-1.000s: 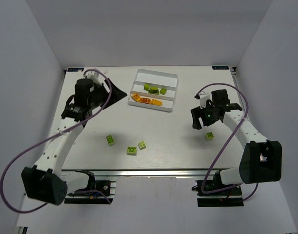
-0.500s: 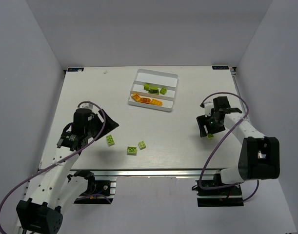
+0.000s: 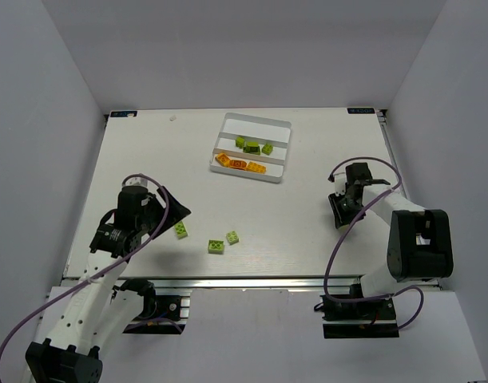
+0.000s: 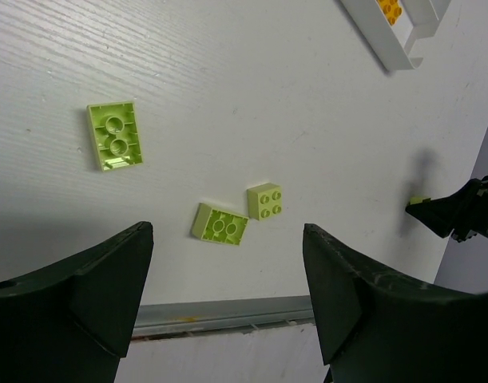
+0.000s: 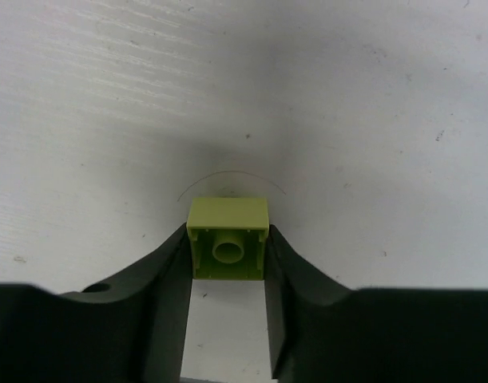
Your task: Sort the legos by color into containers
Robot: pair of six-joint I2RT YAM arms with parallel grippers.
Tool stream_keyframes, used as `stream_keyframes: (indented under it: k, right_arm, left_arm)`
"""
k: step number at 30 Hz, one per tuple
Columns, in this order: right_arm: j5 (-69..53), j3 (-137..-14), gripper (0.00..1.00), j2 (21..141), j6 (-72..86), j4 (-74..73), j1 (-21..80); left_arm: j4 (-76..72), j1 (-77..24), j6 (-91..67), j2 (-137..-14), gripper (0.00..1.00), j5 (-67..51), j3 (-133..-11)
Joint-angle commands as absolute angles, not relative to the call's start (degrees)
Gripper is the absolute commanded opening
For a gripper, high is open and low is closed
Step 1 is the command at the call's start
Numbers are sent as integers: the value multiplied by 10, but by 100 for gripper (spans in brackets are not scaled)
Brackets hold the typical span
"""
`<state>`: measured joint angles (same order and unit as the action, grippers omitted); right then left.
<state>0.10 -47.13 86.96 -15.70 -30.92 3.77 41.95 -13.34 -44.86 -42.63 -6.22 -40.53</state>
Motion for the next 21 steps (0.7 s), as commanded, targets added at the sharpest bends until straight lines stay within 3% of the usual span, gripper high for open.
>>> stream_keyframes:
  k: [1, 3, 8, 11, 16, 21]
  right_arm:
    - [-15, -475, 21, 870, -169, -290, 36]
    - [-42, -495, 1, 866, -191, -293, 37]
    - [-188, -604, 0, 877, -251, -279, 47]
    - [-232, -739, 0, 957, -232, -258, 58]
    - [-238, -1019, 0, 1166, -59, -243, 81]
    - [-190, -1117, 0, 1267, 15, -171, 127]
  left_arm:
    - [435, -134, -454, -410, 85, -49, -397]
    - [436, -134, -459, -407, 85, -49, -392]
    - [443, -134, -460, -407, 85, -48, -385]
    - [446, -134, -458, -416, 85, -49, -388]
    - [460, -139, -462, -425, 85, -39, -394]
    - [475, -144, -483, -415, 85, -28, -396]
